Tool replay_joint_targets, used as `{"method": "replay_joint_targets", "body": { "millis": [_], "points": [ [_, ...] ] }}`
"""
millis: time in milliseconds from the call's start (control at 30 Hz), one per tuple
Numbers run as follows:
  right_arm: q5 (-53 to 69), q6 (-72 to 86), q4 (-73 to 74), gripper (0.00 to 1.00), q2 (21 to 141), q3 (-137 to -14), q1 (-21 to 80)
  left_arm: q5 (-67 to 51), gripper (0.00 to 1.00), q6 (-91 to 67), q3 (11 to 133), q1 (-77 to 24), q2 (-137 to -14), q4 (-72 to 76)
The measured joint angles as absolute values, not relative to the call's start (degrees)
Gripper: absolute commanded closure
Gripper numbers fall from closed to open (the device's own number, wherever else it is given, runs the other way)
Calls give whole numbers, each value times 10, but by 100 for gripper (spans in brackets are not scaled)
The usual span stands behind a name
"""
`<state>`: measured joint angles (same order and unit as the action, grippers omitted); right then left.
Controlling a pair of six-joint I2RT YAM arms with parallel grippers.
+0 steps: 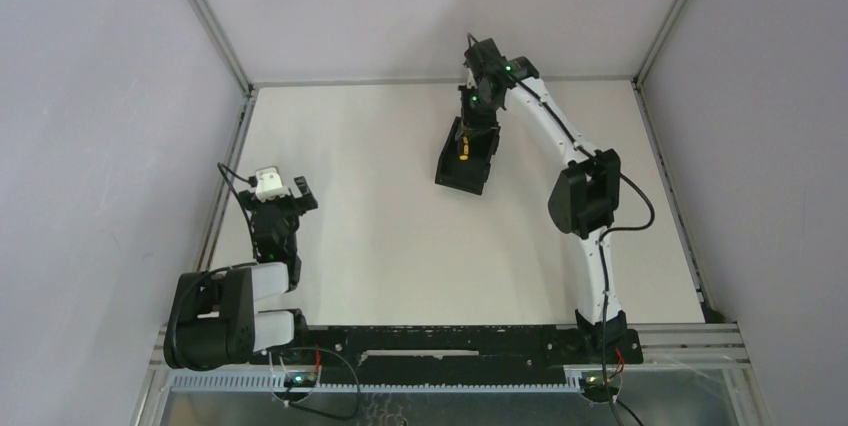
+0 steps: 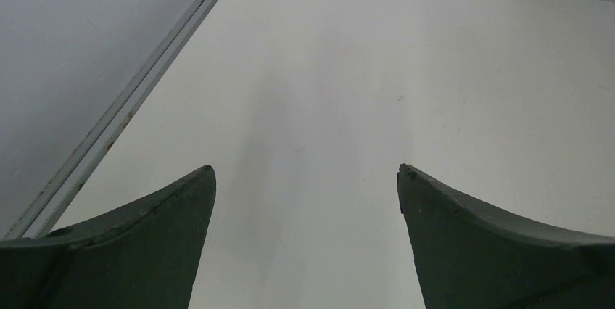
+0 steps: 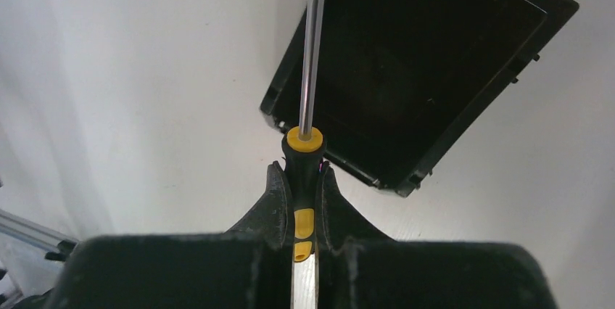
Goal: Put the screwdriver in the bin
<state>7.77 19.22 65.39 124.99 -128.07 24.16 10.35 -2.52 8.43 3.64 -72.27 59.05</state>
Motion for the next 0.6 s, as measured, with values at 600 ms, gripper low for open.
{"method": "replay_joint_targets", "body": {
  "millis": [600],
  "points": [
    [5,152,598,71,1338,-1213,257,103,0,-25,84,36,-723,590]
  ]
}}
